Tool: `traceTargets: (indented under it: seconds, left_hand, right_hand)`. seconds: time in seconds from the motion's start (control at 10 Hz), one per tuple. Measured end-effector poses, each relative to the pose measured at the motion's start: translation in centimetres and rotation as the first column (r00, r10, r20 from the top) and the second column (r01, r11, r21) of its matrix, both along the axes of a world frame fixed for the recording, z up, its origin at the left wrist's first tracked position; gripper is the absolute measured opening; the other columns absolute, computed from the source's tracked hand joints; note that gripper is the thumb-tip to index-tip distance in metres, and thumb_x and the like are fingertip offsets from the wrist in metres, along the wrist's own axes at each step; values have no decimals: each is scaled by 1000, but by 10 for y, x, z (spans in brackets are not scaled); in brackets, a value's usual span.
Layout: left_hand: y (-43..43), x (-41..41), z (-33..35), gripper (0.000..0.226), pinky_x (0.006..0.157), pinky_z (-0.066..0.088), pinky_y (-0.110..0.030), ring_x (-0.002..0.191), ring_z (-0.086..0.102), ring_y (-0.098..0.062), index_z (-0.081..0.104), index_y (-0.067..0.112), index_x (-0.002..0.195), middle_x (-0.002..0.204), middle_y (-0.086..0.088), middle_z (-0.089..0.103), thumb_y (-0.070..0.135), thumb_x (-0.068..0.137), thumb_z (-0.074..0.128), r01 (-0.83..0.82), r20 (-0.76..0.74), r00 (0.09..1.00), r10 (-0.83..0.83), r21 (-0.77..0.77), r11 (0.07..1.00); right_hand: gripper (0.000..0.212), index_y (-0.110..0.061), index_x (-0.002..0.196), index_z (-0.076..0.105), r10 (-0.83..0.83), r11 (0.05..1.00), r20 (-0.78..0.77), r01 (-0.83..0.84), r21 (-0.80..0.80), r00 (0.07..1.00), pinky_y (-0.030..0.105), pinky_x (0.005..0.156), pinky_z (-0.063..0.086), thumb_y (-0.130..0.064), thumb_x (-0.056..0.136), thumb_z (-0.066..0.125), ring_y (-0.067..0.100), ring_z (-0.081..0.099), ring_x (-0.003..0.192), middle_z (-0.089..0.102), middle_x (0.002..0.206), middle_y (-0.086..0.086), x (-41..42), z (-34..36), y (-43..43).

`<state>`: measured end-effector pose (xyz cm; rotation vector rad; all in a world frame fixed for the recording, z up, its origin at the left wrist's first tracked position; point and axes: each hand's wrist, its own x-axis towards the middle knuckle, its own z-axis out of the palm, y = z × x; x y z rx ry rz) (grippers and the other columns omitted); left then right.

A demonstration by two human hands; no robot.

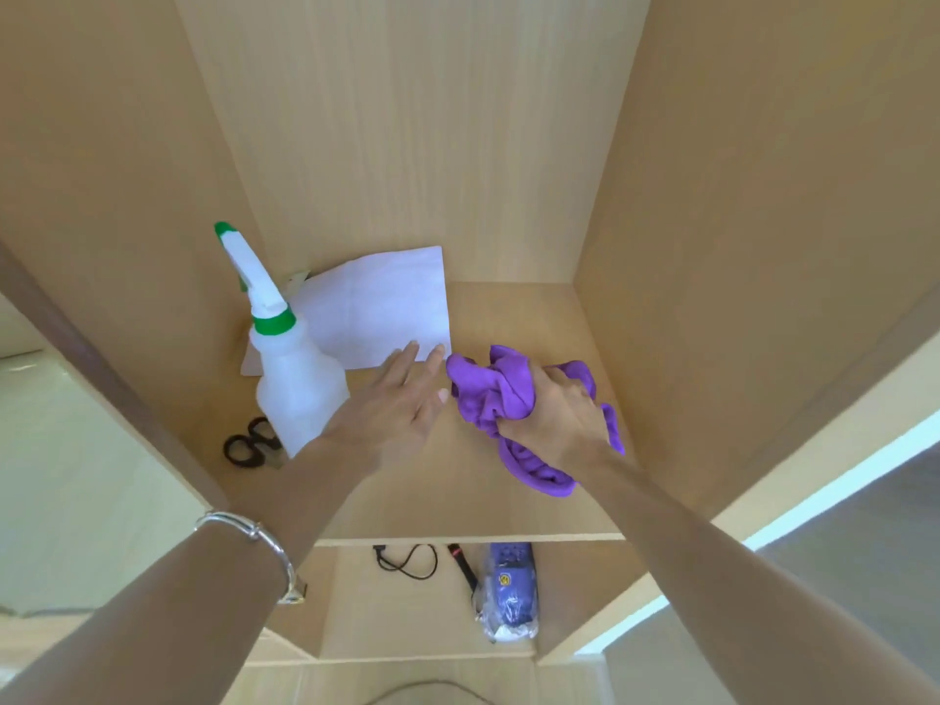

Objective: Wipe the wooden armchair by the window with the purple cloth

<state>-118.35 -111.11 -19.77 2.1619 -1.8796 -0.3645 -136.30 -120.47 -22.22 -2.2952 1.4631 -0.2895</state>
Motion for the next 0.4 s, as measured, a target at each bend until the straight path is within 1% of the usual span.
traceTargets:
  seconds: [0.1,0.2,0.3,0.4]
  left_hand:
    - [10,-2,-27,56,113,6,-27,144,-4,-11,1,24,150,158,0,-1,41,100,22,24,25,999,-25,63,998]
    - [13,2,-41,57,116,9,-33,144,-6,-10,-2,28,149,158,1,-2,39,100,25,11,-13,1000,-9,137,990]
    - [11,2,-30,57,116,9,-34,144,-7,-10,-3,30,149,158,3,-4,41,100,24,-13,-52,998,21,146,989]
    - [9,-3,-4,56,115,7,-32,144,-8,-9,-3,31,149,158,4,-7,41,100,23,8,-58,998,-1,121,993]
  right_hand:
    - [65,-38,128,47,-5,1000,-52,3,-28,999,49,96,42,-57,68,63,26,47,121,57,122,-6,0,-34,7]
    - [67,-34,130,48,-24,999,-36,23,-45,999,49,101,38,-58,70,64,27,43,125,55,127,-4,-1,-39,6]
    - [87,-41,137,38,26,1000,-11,-26,-1,1000,50,106,32,-69,59,68,25,36,131,49,132,-7,-7,-27,-1]
    - [110,-43,147,19,45,996,5,-45,76,999,53,112,22,-75,55,71,22,21,140,32,147,-5,-14,-7,0]
